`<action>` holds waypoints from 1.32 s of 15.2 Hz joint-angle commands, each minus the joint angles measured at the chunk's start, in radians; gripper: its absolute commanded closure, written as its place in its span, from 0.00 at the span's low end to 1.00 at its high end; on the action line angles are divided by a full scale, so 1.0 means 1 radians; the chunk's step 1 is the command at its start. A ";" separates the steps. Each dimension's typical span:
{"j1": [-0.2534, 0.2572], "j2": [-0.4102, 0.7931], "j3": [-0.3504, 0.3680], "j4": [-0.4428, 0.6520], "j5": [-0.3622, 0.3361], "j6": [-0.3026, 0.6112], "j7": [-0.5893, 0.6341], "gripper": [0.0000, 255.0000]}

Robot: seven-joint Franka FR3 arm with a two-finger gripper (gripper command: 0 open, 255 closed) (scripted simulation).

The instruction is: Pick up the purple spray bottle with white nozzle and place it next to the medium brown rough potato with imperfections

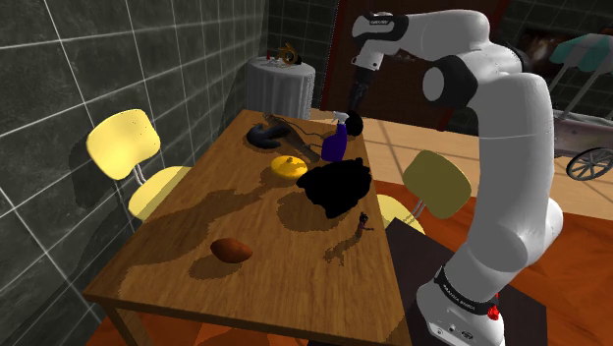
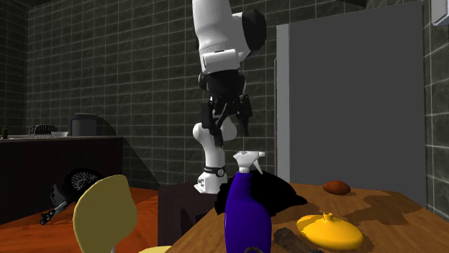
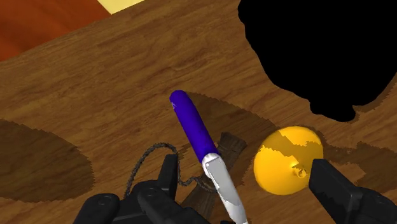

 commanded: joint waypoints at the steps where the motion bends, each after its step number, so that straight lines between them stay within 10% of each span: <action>1: -0.042 0.089 0.013 0.127 0.027 -0.047 -0.011 0.00; 16: -0.004 0.056 0.012 -0.027 0.021 0.072 -0.026 0.00; 17: -0.004 0.056 0.012 -0.027 0.021 0.072 -0.026 1.00; 20: -0.004 0.056 0.012 -0.027 0.021 0.072 -0.026 1.00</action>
